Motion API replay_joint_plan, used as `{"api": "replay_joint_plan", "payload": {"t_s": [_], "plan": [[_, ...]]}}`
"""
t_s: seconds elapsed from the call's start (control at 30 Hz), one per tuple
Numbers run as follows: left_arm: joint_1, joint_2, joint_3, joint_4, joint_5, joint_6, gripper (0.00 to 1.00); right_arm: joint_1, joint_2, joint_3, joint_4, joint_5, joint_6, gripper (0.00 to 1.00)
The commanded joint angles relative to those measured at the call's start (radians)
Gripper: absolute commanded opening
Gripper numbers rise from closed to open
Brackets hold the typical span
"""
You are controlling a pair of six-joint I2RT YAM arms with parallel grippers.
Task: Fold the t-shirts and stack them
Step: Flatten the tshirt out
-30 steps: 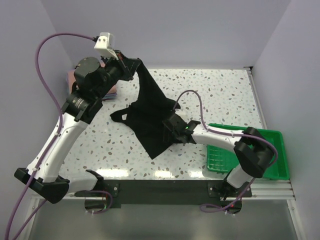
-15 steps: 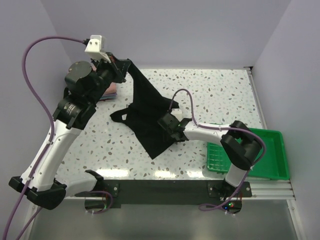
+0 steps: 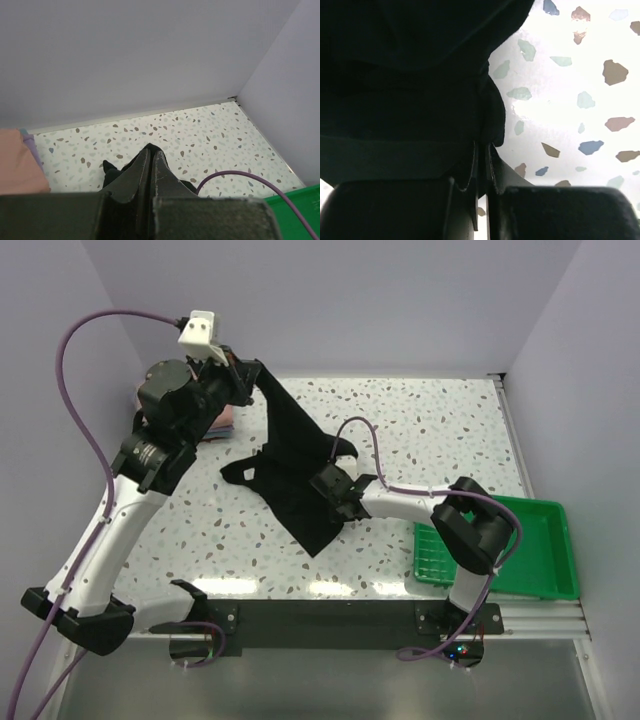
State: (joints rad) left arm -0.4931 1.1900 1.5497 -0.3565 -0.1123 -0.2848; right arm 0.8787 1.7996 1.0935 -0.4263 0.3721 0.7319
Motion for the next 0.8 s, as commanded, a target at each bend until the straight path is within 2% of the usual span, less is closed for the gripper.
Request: {"api": "replay_joint_plan", "payload": {"t_s": [0.0, 0.2, 0.33, 0.43, 0.53, 0.67, 0.77], "plan": [[0.005, 0.013, 0.062, 0.036, -0.049, 0.082, 0.0, -0.004, -0.006, 0.031, -0.11, 0.023, -0.014, 0.0], [0.005, 0.008, 0.159, -0.019, -0.228, 0.238, 0.0, -0.038, -0.219, 0.08, -0.319, 0.122, -0.072, 0.0], [0.005, -0.027, 0.171, -0.048, -0.329, 0.304, 0.0, -0.116, -0.402, 0.193, -0.504, 0.194, -0.112, 0.0], [0.005, -0.073, 0.161, -0.059, -0.389, 0.314, 0.0, -0.155, -0.514, 0.314, -0.571, 0.25, -0.163, 0.0], [0.005, -0.127, 0.165, -0.085, -0.434, 0.305, 0.0, -0.159, -0.549, 0.474, -0.615, 0.345, -0.219, 0.0], [0.005, -0.226, 0.164, -0.14, -0.486, 0.233, 0.0, -0.165, -0.494, 0.664, -0.605, 0.444, -0.314, 0.0], [0.005, -0.32, 0.019, -0.163, -0.491, 0.153, 0.0, -0.211, -0.404, 0.727, -0.491, 0.455, -0.437, 0.0]]}}
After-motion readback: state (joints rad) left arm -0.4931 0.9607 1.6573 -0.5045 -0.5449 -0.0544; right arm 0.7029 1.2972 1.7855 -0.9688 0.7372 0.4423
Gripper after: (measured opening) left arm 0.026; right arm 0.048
